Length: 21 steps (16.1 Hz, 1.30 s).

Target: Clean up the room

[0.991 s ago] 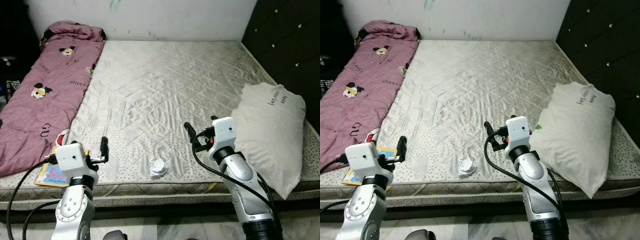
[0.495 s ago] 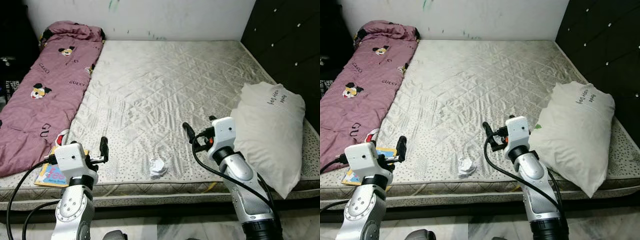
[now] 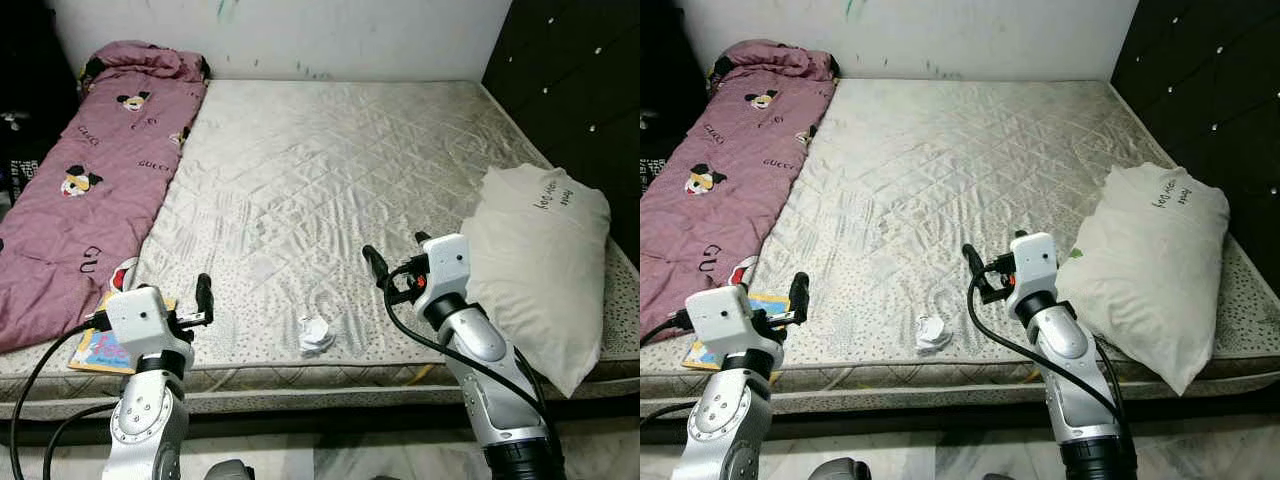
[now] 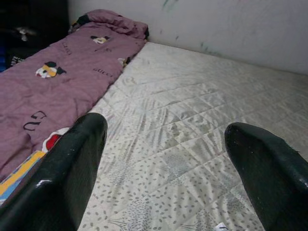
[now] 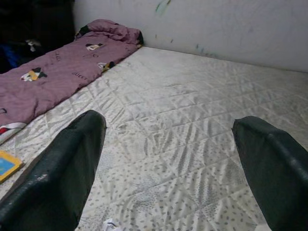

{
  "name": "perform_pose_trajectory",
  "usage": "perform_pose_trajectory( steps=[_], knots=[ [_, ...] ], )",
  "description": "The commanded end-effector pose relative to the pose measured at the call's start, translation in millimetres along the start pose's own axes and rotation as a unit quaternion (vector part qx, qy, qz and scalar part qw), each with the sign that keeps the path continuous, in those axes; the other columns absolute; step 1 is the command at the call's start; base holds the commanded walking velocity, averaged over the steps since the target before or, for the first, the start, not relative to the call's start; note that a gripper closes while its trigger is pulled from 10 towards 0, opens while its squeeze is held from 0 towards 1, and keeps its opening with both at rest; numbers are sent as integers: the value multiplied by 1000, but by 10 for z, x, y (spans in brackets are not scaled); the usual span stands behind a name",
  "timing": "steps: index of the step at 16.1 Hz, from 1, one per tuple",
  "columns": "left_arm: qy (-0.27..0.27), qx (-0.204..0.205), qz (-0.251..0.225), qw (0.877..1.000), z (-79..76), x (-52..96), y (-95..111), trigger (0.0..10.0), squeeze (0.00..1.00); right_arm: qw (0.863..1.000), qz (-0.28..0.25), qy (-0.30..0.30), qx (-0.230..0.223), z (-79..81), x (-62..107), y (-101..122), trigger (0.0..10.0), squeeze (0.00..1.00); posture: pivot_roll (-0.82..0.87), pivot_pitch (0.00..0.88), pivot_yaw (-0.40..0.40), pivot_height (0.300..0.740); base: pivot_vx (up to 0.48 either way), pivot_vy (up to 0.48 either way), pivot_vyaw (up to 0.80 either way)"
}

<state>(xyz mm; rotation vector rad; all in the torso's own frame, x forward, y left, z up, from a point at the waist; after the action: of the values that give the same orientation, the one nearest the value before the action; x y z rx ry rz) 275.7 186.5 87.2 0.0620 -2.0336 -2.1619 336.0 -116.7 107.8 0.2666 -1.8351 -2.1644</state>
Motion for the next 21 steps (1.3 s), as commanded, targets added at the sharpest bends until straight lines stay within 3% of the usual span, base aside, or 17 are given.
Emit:
perform_pose_trajectory(
  steps=[1,8,11,14,18,21],
  knots=[
    [4,-1,5,1000,8,1,-10,10000,0,1000,1,4,-2,4,-4,11,10000,0,-41,21,-28,700,0,0,0],
    [15,9,12,1000,33,-6,-22,10000,0,1000,6,10,-2,12,-17,11,10000,0,-44,34,-33,620,0,0,0],
    [28,3,19,999,62,-19,-30,10000,0,1000,13,16,-1,20,-54,-1,10000,0,-44,44,-38,620,0,0,0],
    [33,33,21,999,97,-33,-38,10000,0,999,20,27,4,48,-85,-9,10000,0,-45,54,-43,620,0,0,0],
    [47,11,21,999,124,-21,-4,10000,0,999,23,39,3,72,-86,-6,10000,0,-42,67,-54,620,0,0,0],
    [45,39,20,998,152,-8,-22,10000,0,998,23,56,3,131,-89,-13,10000,0,-36,61,-53,620,0,0,0]
  ],
)
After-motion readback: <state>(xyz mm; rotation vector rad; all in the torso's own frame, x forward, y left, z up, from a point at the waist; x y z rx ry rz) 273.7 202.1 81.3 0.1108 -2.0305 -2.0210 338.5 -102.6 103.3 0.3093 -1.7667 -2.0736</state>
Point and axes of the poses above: a point about 5 cm out from each wrist's last joint towards the gripper, its own x axis pointing back from the gripper into the wrist, its own y axis along the axis of the wrist's last joint, z = x × y, the point moved 6 cm from there along -x, pointing out of the wrist towards the gripper, and after that the axes turned 12 degrees about -x, right-handed, at the moved point
